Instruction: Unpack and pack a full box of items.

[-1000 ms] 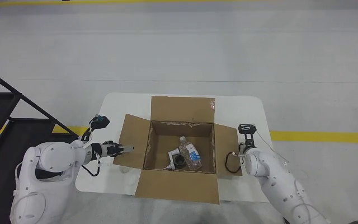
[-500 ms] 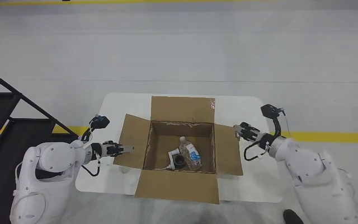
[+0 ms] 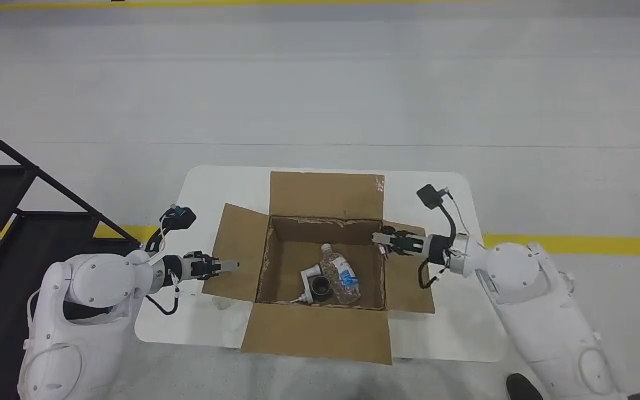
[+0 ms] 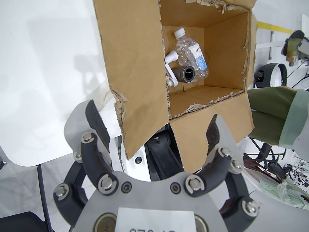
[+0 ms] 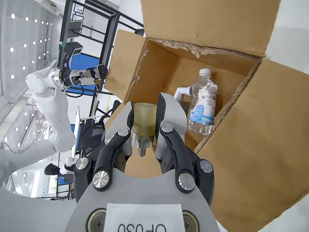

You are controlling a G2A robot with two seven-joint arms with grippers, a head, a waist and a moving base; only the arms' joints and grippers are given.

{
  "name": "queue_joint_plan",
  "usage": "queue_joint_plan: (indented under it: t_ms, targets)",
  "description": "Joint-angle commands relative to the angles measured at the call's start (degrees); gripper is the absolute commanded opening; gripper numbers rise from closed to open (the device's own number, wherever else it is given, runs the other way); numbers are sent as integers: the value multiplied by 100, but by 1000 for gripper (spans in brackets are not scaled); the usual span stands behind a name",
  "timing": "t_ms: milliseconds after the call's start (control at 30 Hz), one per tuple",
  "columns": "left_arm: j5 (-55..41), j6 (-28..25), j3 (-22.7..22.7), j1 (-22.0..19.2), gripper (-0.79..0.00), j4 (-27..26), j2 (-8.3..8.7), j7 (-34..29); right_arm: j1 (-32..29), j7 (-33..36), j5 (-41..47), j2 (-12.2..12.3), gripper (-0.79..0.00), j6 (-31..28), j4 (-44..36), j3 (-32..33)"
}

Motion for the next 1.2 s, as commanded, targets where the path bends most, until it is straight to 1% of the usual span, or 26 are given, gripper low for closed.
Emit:
queue_joint_plan:
  t_ms: [0, 267, 333, 433, 533, 633, 700, 833, 900, 933, 1100, 1167]
  targets:
    - [0, 0, 0, 0, 0, 0, 0, 0, -6, 18, 7, 1, -785, 2, -12, 5]
    - [0, 0, 0, 0, 0, 0, 0, 0, -6, 18, 7, 1, -785, 2, -12, 5]
    - [0, 0, 0, 0, 0, 0, 0, 0, -25, -69, -83, -4, -785, -10, -99, -55]
    - [0, 0, 0, 0, 0, 0, 0, 0, 121, -240, -272, -52, -785, 81, -117, -370]
    - [0, 0, 0, 0, 0, 0, 0, 0, 508, -515, -592, -172, -785, 172, 81, -989]
    - [0, 0, 0, 0, 0, 0, 0, 0, 997, -882, -873, -369, -785, 231, 585, -1766]
    - [0, 0, 0, 0, 0, 0, 0, 0, 1334, -1135, -912, -545, -785, 247, 1097, -2297]
    - [0, 0, 0, 0, 0, 0, 0, 0, 1980, -1524, -682, -962, -785, 245, 2150, -3187]
    - [0, 0, 0, 0, 0, 0, 0, 0, 2286, -1648, -494, -1217, -785, 196, 2781, -3594]
    - [0, 0, 0, 0, 0, 0, 0, 0, 2370, -1702, -494, -1287, -785, 191, 2941, -3699]
    - [0, 0, 0, 0, 0, 0, 0, 0, 2836, -1839, -260, -1839, -785, 102, 4061, -4347]
    - [0, 0, 0, 0, 0, 0, 0, 0, 2942, -1889, -230, -1998, -785, 82, 4351, -4490]
